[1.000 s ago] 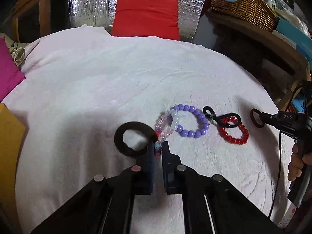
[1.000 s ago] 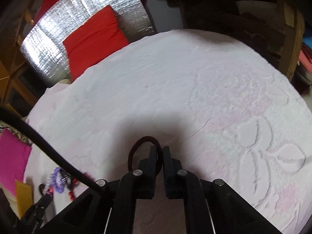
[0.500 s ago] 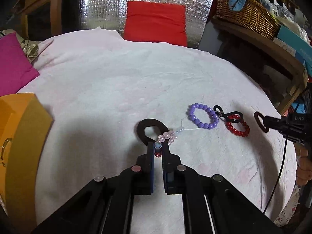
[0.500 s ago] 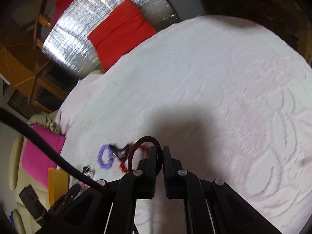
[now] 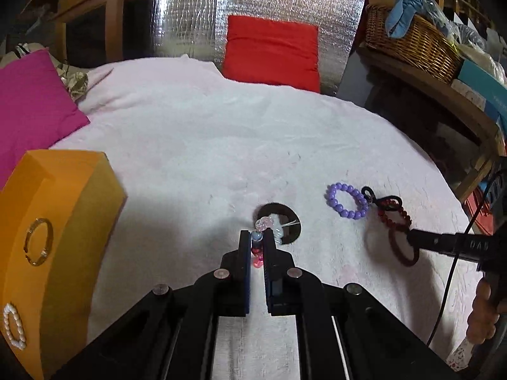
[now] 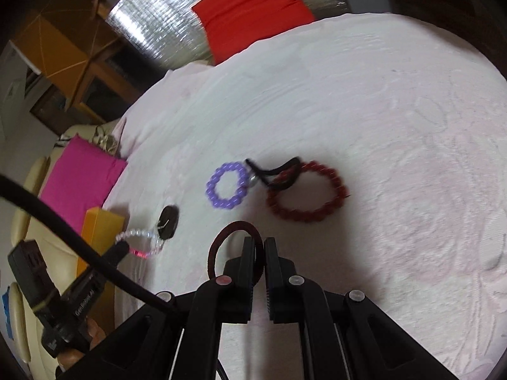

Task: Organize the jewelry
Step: 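Lift and carry the dark red ring and pink bracelet over the orange box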

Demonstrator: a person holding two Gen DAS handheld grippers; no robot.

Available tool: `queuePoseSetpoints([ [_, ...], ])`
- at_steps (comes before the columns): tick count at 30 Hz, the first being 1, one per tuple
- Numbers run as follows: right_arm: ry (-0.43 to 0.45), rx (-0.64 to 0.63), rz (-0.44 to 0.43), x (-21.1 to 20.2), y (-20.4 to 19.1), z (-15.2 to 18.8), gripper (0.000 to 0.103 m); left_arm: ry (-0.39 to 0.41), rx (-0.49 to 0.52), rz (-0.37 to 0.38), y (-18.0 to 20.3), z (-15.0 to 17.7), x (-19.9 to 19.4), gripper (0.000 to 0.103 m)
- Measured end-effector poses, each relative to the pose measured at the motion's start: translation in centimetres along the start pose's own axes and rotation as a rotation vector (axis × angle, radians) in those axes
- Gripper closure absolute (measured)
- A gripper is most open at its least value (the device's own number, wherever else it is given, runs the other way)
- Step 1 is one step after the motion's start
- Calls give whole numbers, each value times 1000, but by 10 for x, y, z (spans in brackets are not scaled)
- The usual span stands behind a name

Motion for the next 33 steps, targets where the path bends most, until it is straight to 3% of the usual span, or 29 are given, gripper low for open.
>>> queuePoseSetpoints([
  [20,5,-86,-49,2,-60,20,96,102,-38,-40,-14,-10,-50,96],
  [33,36,-158,-79,-2,-111,42,96,250,-109,-141,-61,-15,-125,96],
])
Point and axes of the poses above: each gripper's, at about its wrist camera, not at the fingertips, and x roughly the way its jaws point, y to its right, z to its underside, the point moved 10 cm from there along x, roughly the way its jaws point, and after that the axes turned 14 degrees about z, right-handed, at the moved point
